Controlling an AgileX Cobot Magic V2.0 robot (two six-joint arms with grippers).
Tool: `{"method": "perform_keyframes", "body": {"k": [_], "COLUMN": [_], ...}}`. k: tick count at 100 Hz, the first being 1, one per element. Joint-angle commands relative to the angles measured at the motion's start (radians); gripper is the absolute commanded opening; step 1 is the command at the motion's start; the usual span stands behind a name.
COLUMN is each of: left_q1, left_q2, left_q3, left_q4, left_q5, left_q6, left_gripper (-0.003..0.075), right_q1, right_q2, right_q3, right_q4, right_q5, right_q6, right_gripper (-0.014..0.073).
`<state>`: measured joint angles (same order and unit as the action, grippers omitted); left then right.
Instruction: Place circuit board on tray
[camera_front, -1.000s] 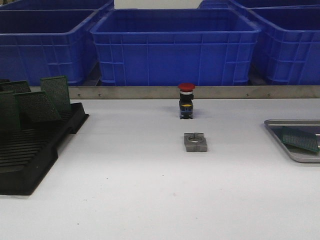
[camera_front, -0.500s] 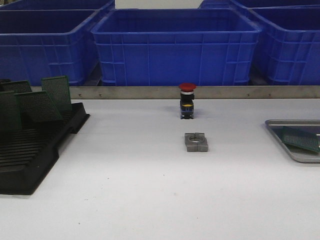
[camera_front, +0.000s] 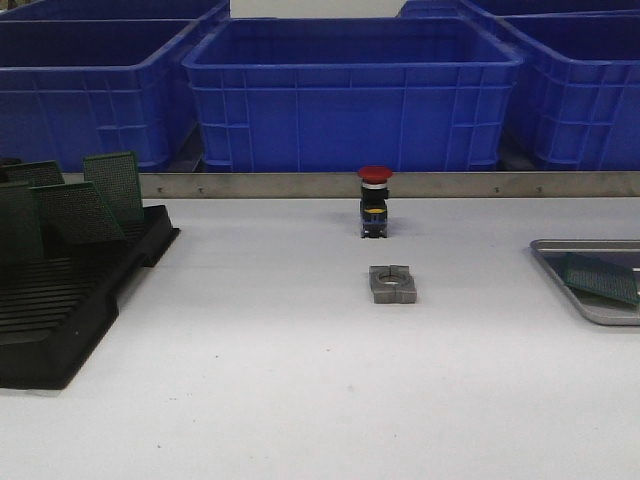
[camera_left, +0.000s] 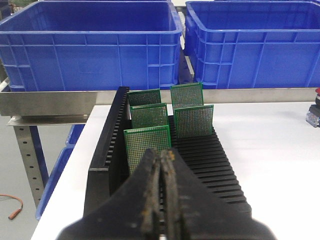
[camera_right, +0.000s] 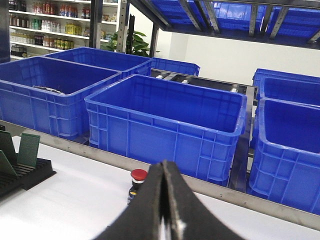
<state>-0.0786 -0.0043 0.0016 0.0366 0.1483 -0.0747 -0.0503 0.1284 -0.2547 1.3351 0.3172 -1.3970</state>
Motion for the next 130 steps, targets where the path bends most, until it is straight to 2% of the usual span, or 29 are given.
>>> {"method": "perform_keyframes", "body": {"k": [1, 41, 57, 74, 79, 84, 91, 95, 107, 114, 121, 130], "left_q1": [-0.009, -0.009, -0.009, -0.009, -0.009, -0.009, -0.009, -0.009, -0.009, -0.009, -0.009, -0.009], "left_q2": [-0.033, -0.033, -0.033, -0.033, -0.033, -0.033, -0.033, -0.033, -0.033, -0.033, -0.033, -0.033], "left_q3": [0.047, 0.047, 0.047, 0.047, 0.047, 0.047, 0.047, 0.047, 0.047, 0.047, 0.047, 0.047], "left_q4": [0.001, 0.001, 0.001, 0.001, 0.001, 0.001, 0.001, 0.001, 0.001, 0.001, 0.001, 0.001], "left_q5": [-0.073, -0.073, -0.073, -0.073, -0.073, -0.073, -0.073, -0.073, -0.073, -0.073, -0.073, -0.073], "left_q6": [0.001, 0.001, 0.001, 0.001, 0.001, 0.001, 0.001, 0.001, 0.001, 0.001, 0.001, 0.001], "left_gripper": [-0.002, -0.002, -0.002, -0.002, -0.002, -0.002, -0.002, -0.002, -0.002, -0.002, -0.002, -0.002], "right_q1": [-0.001, -0.001, -0.001, -0.001, -0.003, -0.005, -0.006, -0.006, -0.014, -0.039, -0.063, -0.076], "right_q2": [0.011, 0.011, 0.011, 0.011, 0.011, 0.011, 0.011, 0.011, 0.002, -0.032, -0.081, -0.16], "right_q3": [-0.027, -0.027, -0.027, -0.026, -0.022, -0.019, -0.011, 0.0, 0.051, 0.099, 0.166, 0.278], "right_q4": [0.032, 0.032, 0.033, 0.032, -0.007, -0.125, -0.343, -0.472, -0.974, -1.196, -1.335, -1.369], "right_q5": [-0.009, -0.009, -0.148, -0.224, -0.248, -0.268, -0.273, -0.277, -0.295, -0.343, -0.419, -0.493], "right_q6": [-0.008, -0.008, -0.008, -0.008, -0.005, 0.037, 0.229, 0.388, 0.853, 1.092, 1.269, 1.397], "right_gripper": [-0.0112, -0.0112, -0.0112, -0.0112, -0.0112, -0.0112, -0.0112, -0.0112, -0.0112, -0.0112, -0.0112, -0.0112]}}
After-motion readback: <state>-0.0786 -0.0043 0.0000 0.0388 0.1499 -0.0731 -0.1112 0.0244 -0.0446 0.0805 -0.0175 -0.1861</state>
